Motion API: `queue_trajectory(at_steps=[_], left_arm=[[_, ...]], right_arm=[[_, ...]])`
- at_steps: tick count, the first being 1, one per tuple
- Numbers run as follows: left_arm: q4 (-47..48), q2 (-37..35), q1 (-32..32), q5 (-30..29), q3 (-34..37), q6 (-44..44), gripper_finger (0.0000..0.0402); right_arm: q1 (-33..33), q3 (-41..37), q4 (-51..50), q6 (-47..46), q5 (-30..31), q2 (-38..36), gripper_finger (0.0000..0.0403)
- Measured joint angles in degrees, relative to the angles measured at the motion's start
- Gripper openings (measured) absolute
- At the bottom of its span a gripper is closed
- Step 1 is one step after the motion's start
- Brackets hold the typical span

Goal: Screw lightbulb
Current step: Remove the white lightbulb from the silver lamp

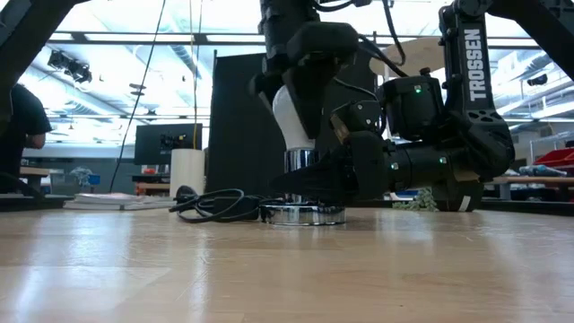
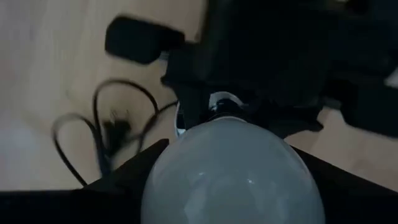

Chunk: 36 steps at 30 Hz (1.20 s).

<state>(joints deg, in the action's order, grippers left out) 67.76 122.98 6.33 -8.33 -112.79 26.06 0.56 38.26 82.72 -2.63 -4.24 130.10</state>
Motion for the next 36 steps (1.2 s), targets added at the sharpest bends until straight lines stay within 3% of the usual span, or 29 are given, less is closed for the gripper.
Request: queue_trajectory(at_steps=[7, 15, 26, 36], left_arm=[[0.18, 0.07, 0.11, 2.62, 0.04, 10.56, 0.0263], [0.06, 0.09, -0.41, 4.90, -0.06, 8.81, 0.0263], [5.67, 0.09, -2.04, 3.59, -6.23, 3.10, 0.0263], [21.95, 0.02, -0.50, -1.64, -8.92, 2.33, 0.0263]], right_arm=[[0.00, 0.00, 0.04, -0.05, -0.12, 0.00, 0.0182], [0.00, 0.00, 0.08, -0.53, 0.01, 0.00, 0.0182], [-0.04, 0.07, 0.05, -1.04, 0.50, 0.00, 0.0182], [-0.04, 0.07, 0.03, -0.72, 0.37, 0.00, 0.0182]])
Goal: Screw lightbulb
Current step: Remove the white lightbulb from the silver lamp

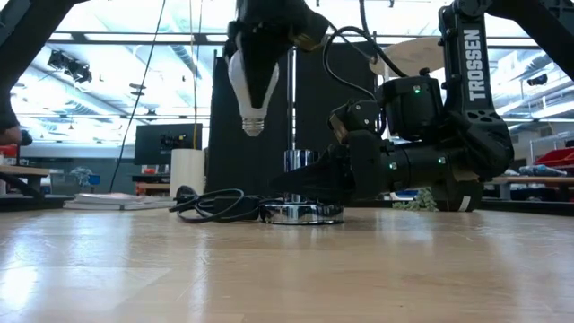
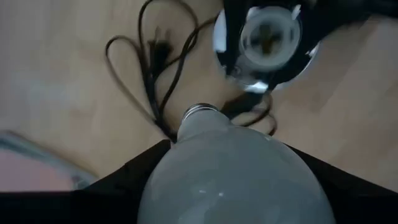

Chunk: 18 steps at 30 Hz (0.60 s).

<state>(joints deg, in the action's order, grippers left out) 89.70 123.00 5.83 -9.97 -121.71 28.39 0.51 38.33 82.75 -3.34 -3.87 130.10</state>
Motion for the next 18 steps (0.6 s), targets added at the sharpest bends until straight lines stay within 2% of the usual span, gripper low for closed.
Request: queue_trajectory(at_steps=[8, 12, 18], left_arm=[[0.46, -0.63, 4.36, -1.48, 3.32, -3.25, 0.0263], [0.24, -1.51, 6.24, -4.02, 6.48, -5.70, 0.0263], [0.27, -10.32, 6.60, -7.49, 19.18, -3.38, 0.0263]], right_arm=[[0.00, -0.02, -0.02, 0.10, -0.12, 0.00, 0.0182], [0.00, -0.02, -0.03, 0.10, -0.18, 0.00, 0.0182], [0.02, -0.02, -0.24, 0.12, -0.23, -0.02, 0.0182]])
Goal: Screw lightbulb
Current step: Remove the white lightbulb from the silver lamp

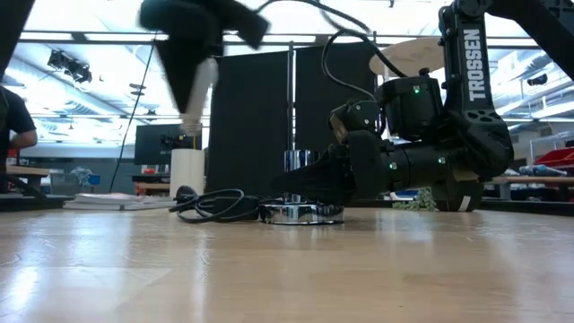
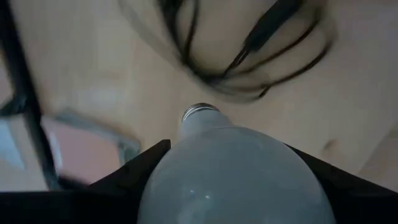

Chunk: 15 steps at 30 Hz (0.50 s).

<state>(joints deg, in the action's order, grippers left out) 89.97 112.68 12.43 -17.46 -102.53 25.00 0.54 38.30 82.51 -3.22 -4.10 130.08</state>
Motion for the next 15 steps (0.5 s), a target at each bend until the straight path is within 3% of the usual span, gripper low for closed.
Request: queue_trajectory(at_steps=[5, 15], left_arm=[[-2.73, -9.74, 0.00, -1.27, 13.37, 6.64, 0.0263], [-21.77, -24.99, 2.94, -2.53, 36.35, 20.21, 0.0263]], right_arm=[[0.00, 0.00, 0.01, -0.02, 0.00, 0.00, 0.0182], [0.02, -0.02, -0.03, -0.02, -0.01, -0.01, 0.0182]])
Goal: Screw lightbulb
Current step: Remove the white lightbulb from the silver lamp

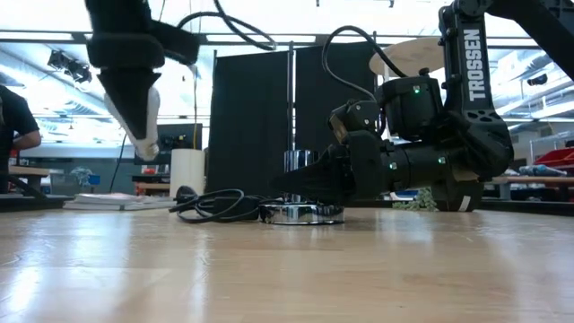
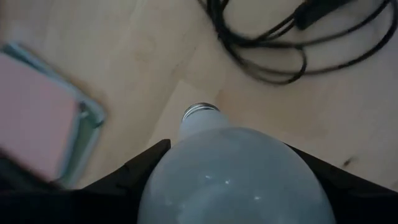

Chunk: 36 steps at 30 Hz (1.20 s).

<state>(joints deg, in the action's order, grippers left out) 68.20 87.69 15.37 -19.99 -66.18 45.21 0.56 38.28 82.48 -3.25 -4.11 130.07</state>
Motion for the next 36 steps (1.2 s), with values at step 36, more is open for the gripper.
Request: queue_trajectory(at_steps=[36], left_arm=[[-54.01, -6.53, 14.39, -34.77, 39.88, 20.45, 0.0264]], right_arm=[[0.02, -0.04, 1.34, -4.95, 1.50, 0.06, 0.0182]])
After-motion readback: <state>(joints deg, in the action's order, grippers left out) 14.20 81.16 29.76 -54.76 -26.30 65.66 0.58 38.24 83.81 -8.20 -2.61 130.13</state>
